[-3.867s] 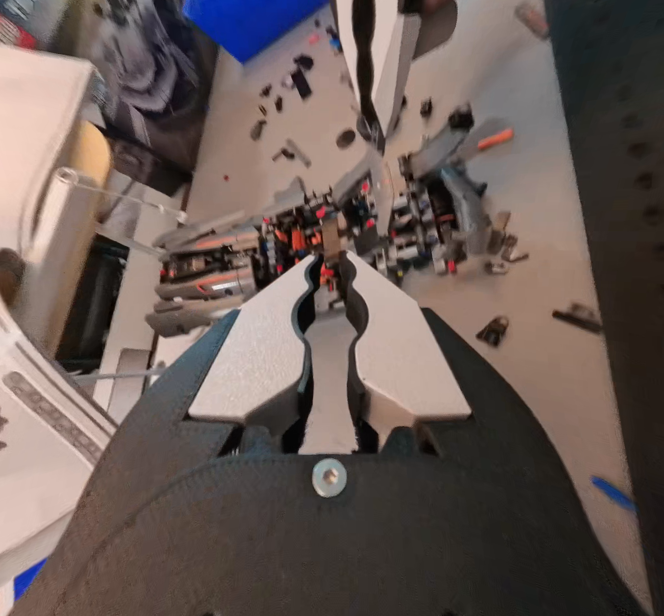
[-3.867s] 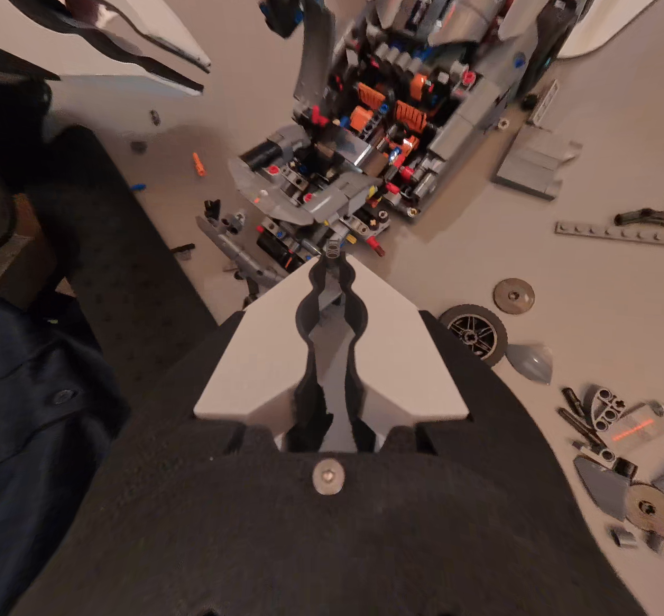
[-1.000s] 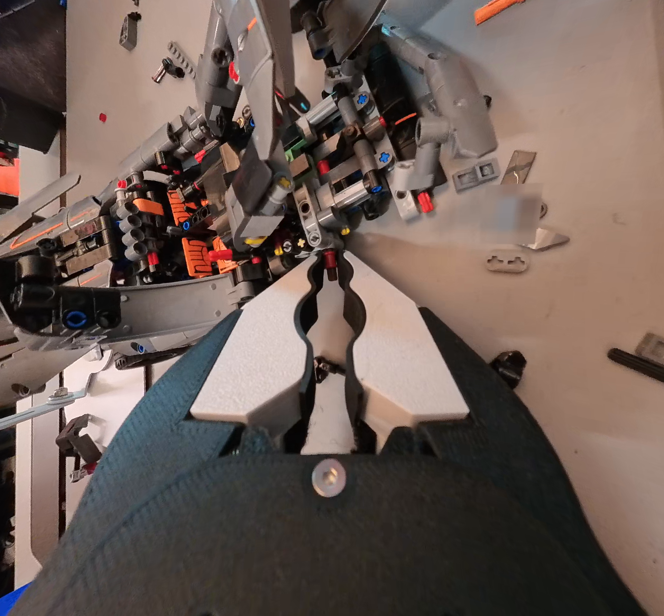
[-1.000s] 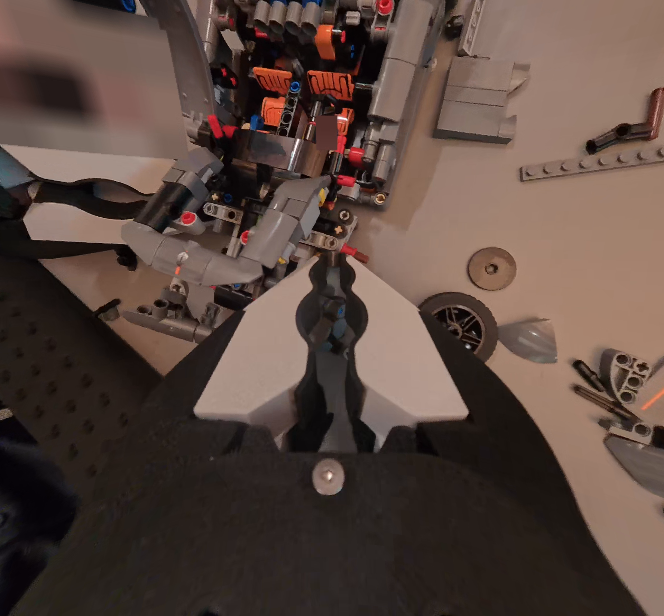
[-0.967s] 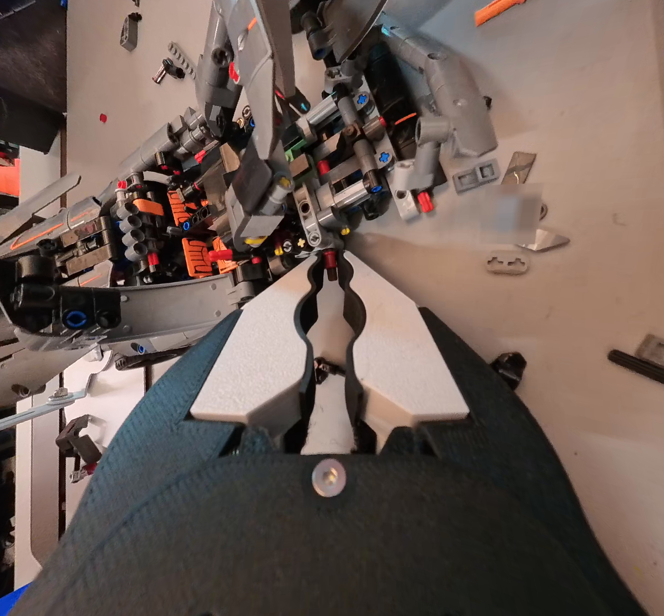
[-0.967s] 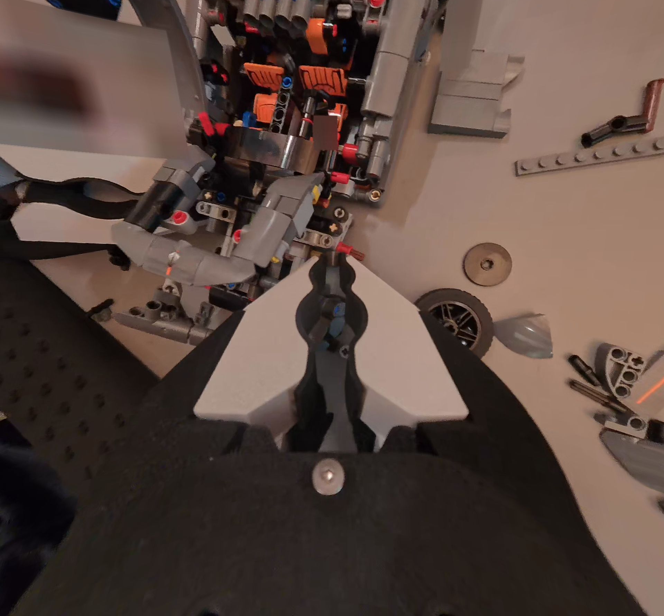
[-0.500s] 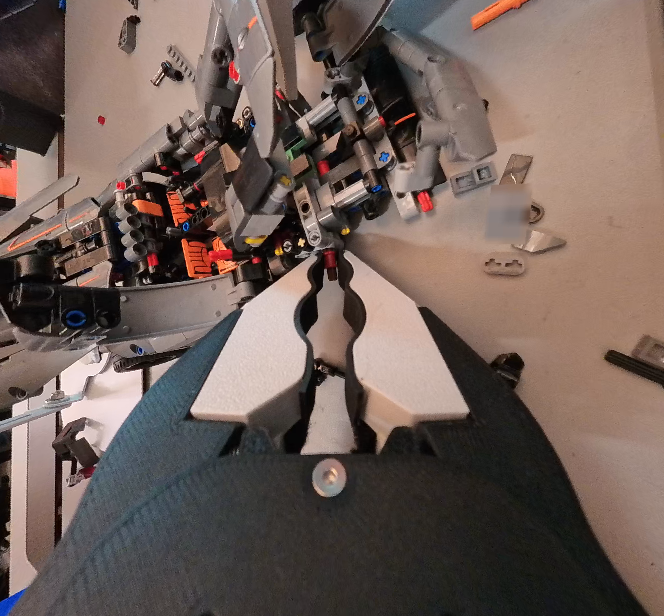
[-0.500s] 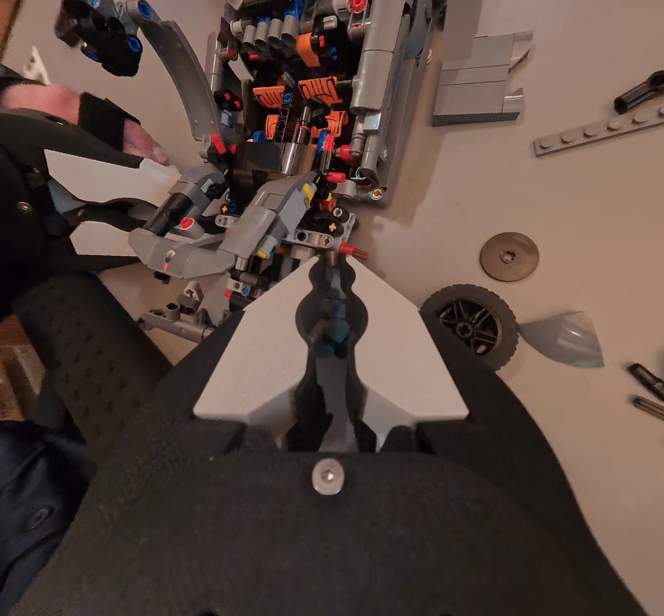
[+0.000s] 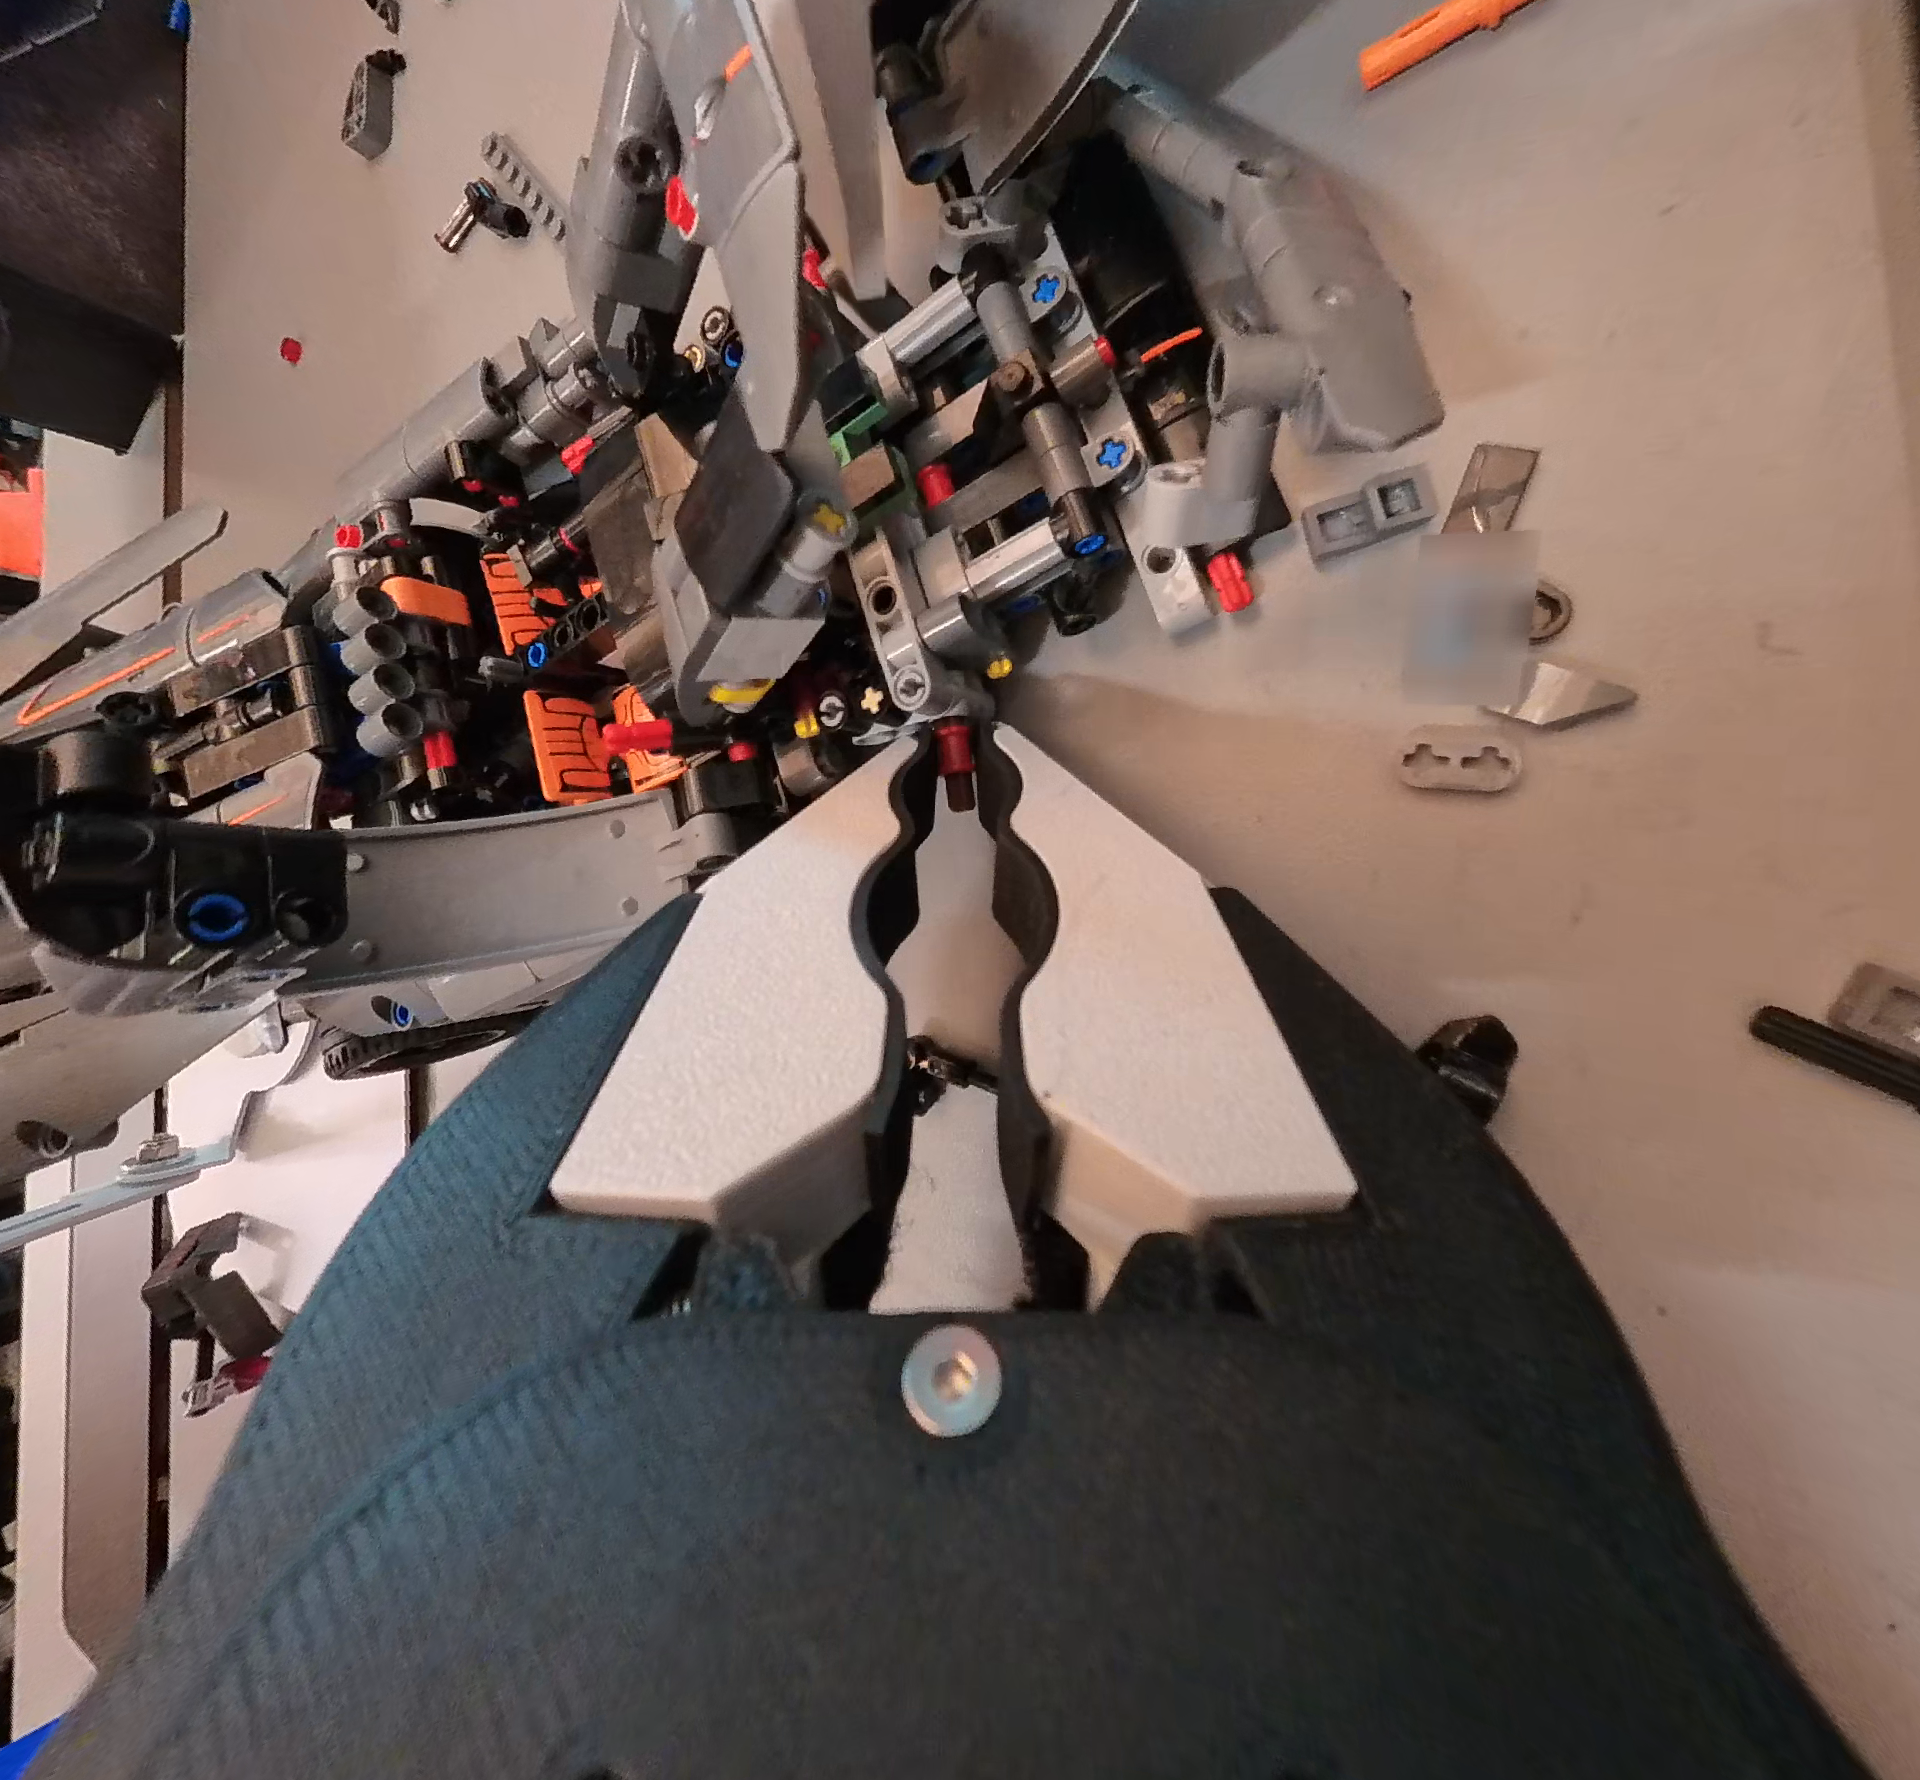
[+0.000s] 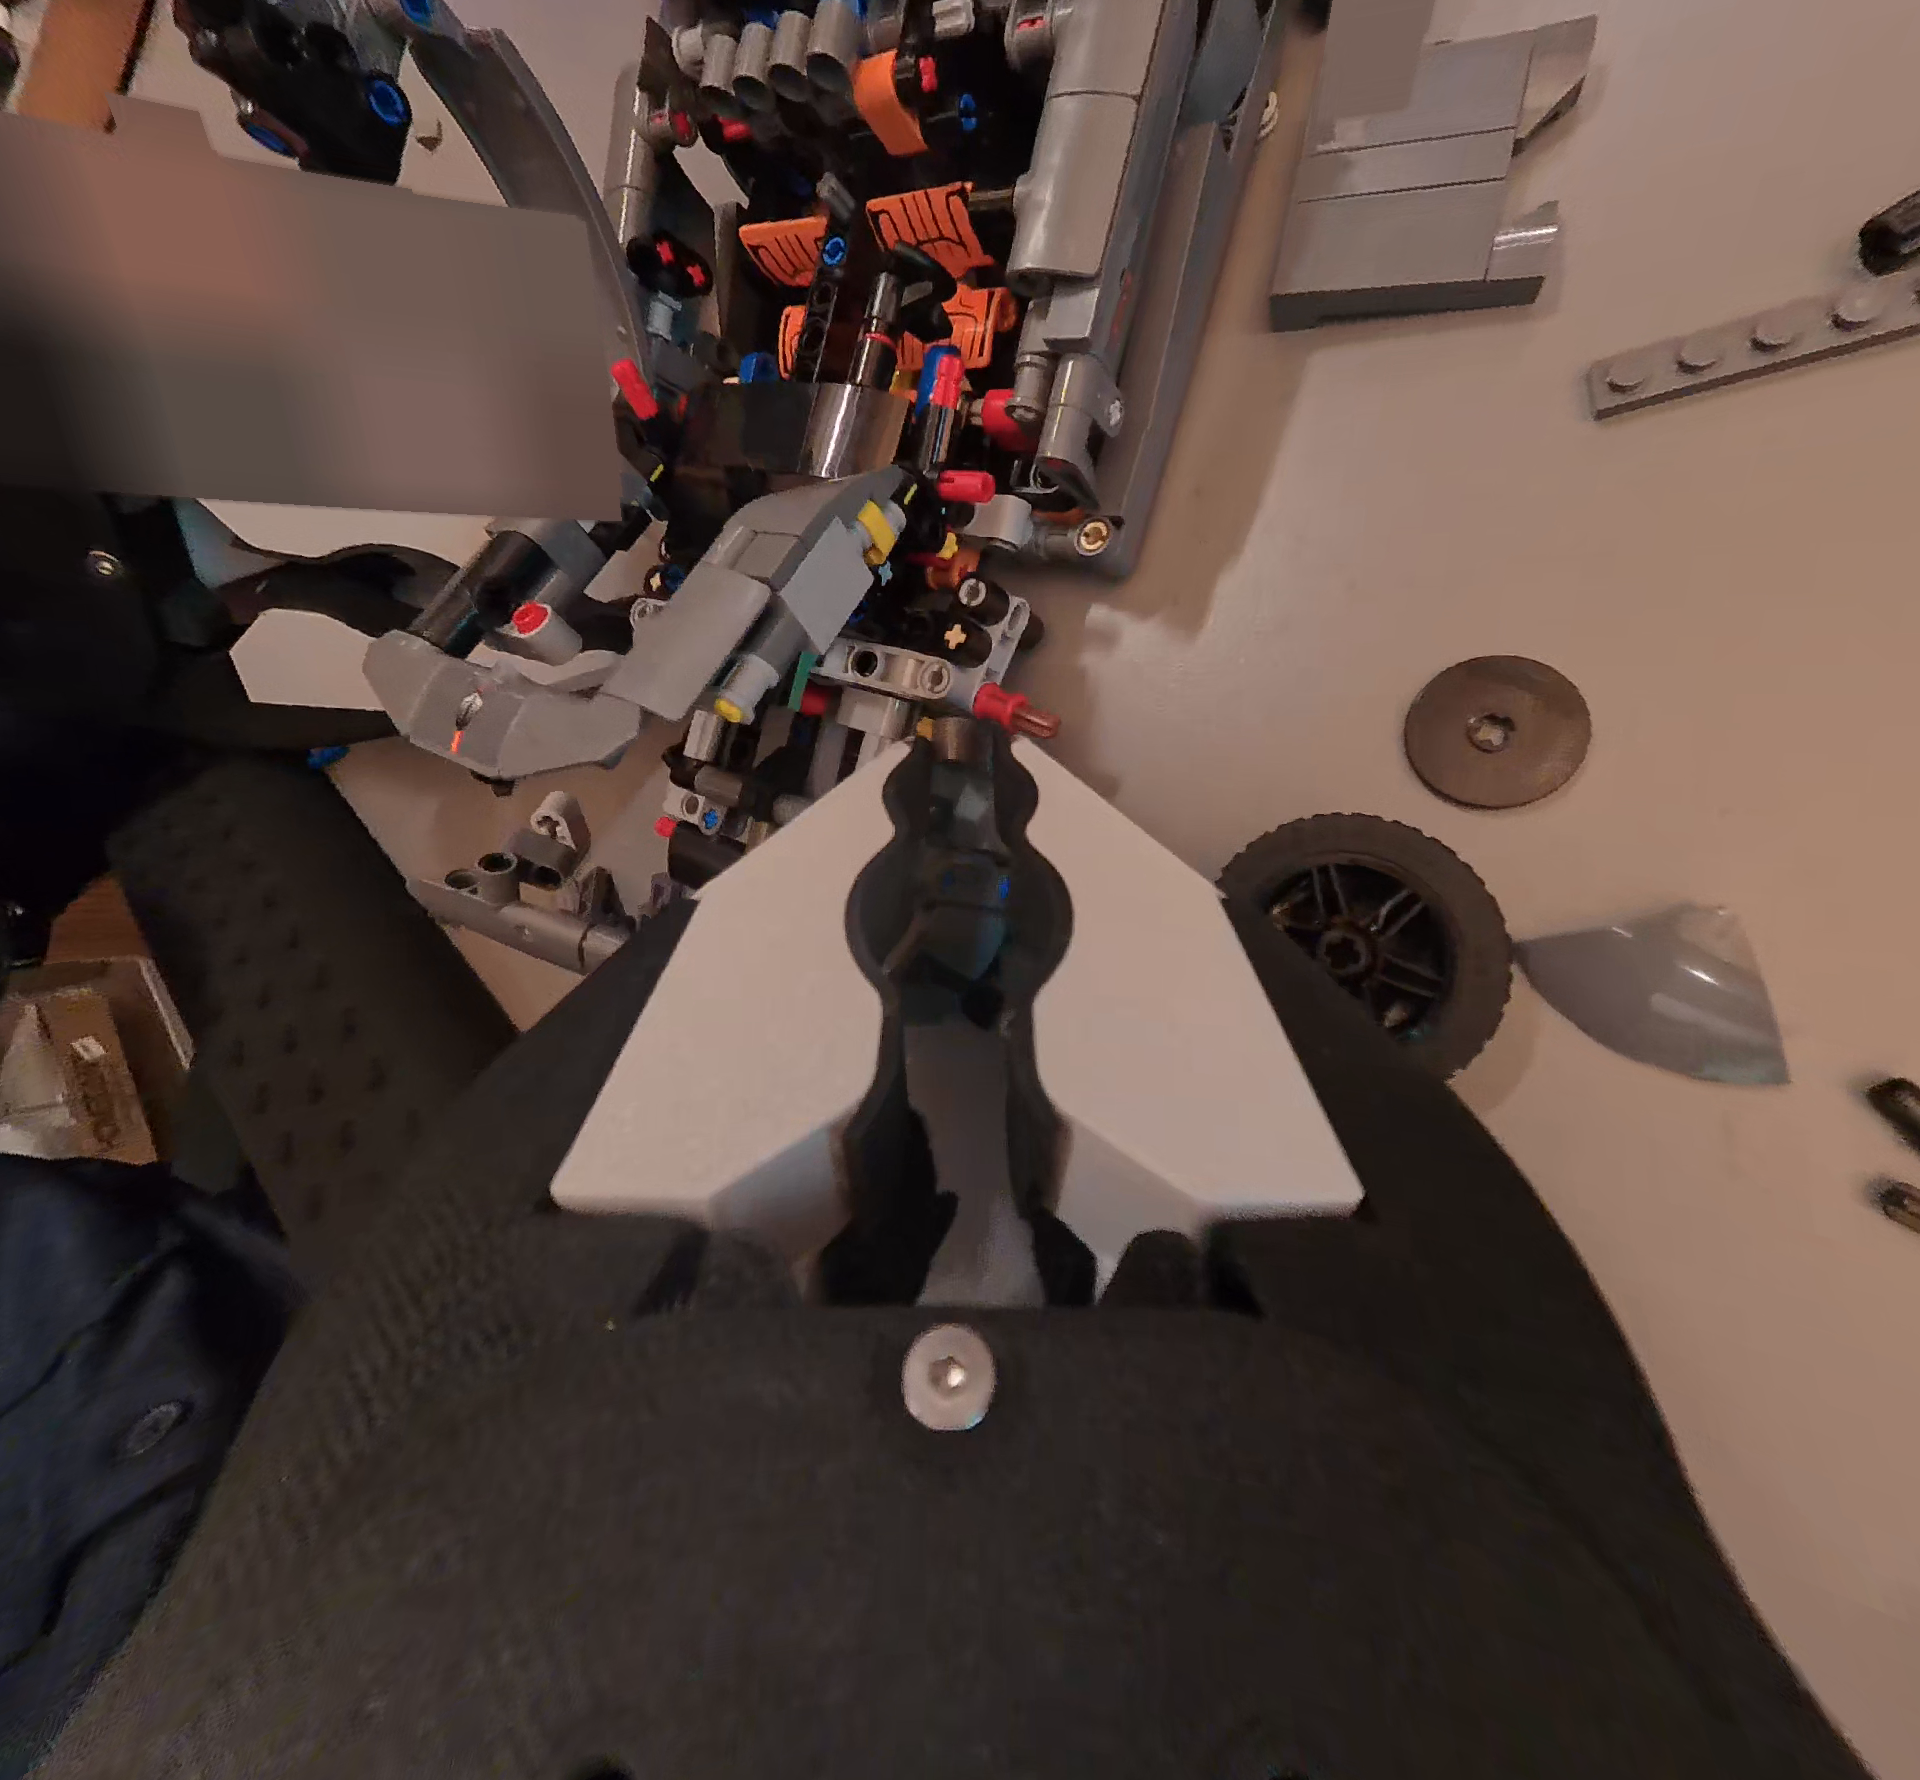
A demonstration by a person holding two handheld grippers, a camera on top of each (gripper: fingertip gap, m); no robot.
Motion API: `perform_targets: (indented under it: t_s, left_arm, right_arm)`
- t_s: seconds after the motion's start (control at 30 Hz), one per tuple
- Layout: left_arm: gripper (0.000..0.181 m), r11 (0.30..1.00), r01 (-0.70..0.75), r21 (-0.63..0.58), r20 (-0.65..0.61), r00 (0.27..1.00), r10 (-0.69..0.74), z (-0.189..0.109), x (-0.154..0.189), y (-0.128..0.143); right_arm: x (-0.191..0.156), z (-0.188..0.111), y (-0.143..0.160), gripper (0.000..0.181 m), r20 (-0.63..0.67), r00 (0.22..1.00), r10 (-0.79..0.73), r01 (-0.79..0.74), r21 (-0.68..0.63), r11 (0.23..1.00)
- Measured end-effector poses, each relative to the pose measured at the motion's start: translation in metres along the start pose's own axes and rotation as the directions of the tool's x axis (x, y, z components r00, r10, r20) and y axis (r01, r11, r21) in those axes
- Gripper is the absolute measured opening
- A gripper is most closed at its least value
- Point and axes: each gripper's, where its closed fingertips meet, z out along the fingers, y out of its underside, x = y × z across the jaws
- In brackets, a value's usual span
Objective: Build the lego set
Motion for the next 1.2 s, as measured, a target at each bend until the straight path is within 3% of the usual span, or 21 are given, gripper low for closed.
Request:
perform_targets:
  t_s: [0.43, 1.0, 1.2]
  left_arm:
    - [0.004, 1.0, 0.001, 0.003, -0.005, 1.0, -0.001, -0.0003, 0.0, 0.0002]
    - [0.005, 1.0, 0.001, 0.002, -0.002, 1.0, -0.001, -0.0003, 0.0002, 0.0002]
    - [0.004, 1.0, 0.007, -0.002, 0.0, 1.0, -0.007, -0.0004, -0.0007, 0.0012]
  right_arm:
    - [0.0011, 0.0055, 0.0049, 0.005, 0.005, 0.998, -0.064, 0.064, -0.091, 0.994]
    - [0.0039, 0.0064, 0.0002, 0.005, -0.037, 0.999, -0.006, 0.005, -0.034, 0.999]
    - [0.0024, 0.0079, -0.0011, 0.005, 0.005, 0.999, 0.045, -0.044, -0.02, 0.999]
